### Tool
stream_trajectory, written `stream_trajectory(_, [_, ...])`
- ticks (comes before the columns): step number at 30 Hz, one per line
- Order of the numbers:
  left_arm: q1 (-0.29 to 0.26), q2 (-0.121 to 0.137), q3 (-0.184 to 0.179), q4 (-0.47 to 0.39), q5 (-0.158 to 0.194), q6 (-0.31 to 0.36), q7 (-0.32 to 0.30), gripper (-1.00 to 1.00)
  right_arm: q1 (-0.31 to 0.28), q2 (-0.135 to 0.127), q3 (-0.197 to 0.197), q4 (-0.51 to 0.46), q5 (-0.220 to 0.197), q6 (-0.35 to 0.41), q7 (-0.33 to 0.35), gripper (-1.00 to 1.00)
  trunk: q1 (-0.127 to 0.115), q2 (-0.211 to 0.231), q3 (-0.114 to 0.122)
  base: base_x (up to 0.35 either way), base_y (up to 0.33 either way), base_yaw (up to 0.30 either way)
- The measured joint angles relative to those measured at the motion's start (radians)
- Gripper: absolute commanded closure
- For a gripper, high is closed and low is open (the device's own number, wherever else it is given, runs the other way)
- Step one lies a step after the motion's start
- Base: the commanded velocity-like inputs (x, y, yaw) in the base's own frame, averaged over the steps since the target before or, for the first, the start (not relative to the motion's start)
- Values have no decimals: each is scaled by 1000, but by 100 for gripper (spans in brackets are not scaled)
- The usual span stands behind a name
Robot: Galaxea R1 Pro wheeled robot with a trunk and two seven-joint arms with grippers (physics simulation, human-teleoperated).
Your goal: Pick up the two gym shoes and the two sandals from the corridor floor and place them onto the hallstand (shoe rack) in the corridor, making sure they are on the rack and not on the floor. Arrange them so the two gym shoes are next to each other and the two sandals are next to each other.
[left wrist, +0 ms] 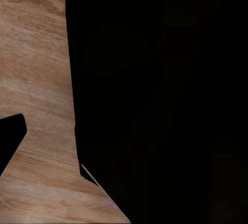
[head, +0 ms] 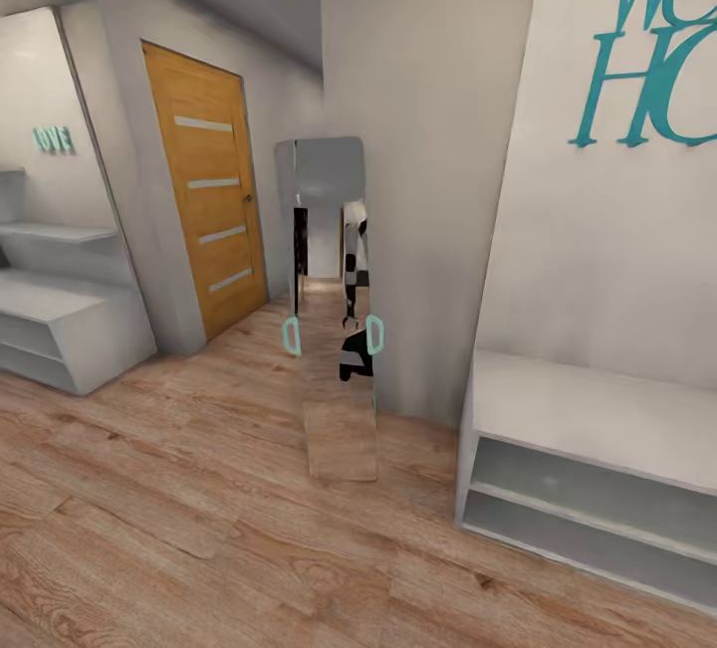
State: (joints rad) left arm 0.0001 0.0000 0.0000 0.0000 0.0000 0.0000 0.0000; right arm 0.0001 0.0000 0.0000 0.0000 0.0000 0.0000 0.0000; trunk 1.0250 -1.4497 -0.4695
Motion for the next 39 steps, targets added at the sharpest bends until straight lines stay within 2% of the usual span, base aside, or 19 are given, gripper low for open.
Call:
stream_trajectory(3, [4, -1, 1, -8, 1, -1, -1, -100, -11, 11, 1, -11, 2, 10, -3, -100, 0, 0, 0, 0, 0, 0])
stream_trajectory(19, [4, -3, 0, -14, 6, -4, -1, -100, -68, 21, 3, -39, 1, 9, -3, -100, 0, 0, 0, 0, 0, 0])
stream_trajectory(39, [3, -2, -1, -18, 6, -5, -1, -100, -78, 23, 2, -47, 1, 8, -4, -100, 0, 0, 0, 0, 0, 0])
